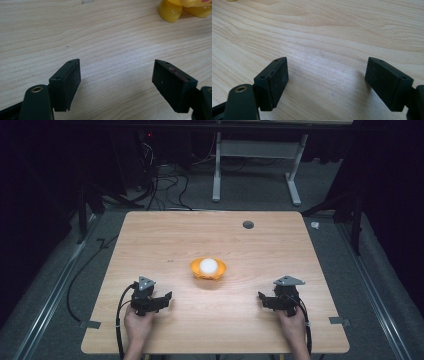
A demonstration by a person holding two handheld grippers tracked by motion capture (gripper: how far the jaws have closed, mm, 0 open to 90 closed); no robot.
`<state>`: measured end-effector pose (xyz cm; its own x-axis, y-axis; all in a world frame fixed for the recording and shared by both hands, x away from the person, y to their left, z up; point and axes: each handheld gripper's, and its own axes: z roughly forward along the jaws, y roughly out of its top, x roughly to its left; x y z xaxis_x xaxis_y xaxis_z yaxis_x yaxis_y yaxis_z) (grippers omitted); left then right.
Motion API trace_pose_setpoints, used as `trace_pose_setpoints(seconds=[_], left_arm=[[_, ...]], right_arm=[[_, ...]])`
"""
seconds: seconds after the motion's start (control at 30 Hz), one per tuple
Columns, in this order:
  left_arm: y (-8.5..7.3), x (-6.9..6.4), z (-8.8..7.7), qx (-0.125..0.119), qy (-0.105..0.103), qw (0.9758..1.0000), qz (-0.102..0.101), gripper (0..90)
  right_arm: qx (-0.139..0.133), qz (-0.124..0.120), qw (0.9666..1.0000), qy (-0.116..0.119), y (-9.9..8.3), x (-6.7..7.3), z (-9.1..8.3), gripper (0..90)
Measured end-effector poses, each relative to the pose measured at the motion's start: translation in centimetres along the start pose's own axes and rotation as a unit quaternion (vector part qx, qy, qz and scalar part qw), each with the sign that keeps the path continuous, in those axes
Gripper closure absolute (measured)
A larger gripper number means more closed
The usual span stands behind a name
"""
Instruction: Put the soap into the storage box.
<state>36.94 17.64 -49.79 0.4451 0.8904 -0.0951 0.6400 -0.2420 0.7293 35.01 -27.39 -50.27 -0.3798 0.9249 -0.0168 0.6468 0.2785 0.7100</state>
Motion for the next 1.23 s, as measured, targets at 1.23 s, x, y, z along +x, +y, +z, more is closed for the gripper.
trace_pose_setpoints(seconds=[1.23], left_arm=[[-0.3, -1.0, 1.2, -0.002, 0.023, 0.9992, 0.033, 20.9]], right_arm=[[0.000, 0.001, 1.0000, -0.001, 0.0, 0.0, 0.0, 19.8]])
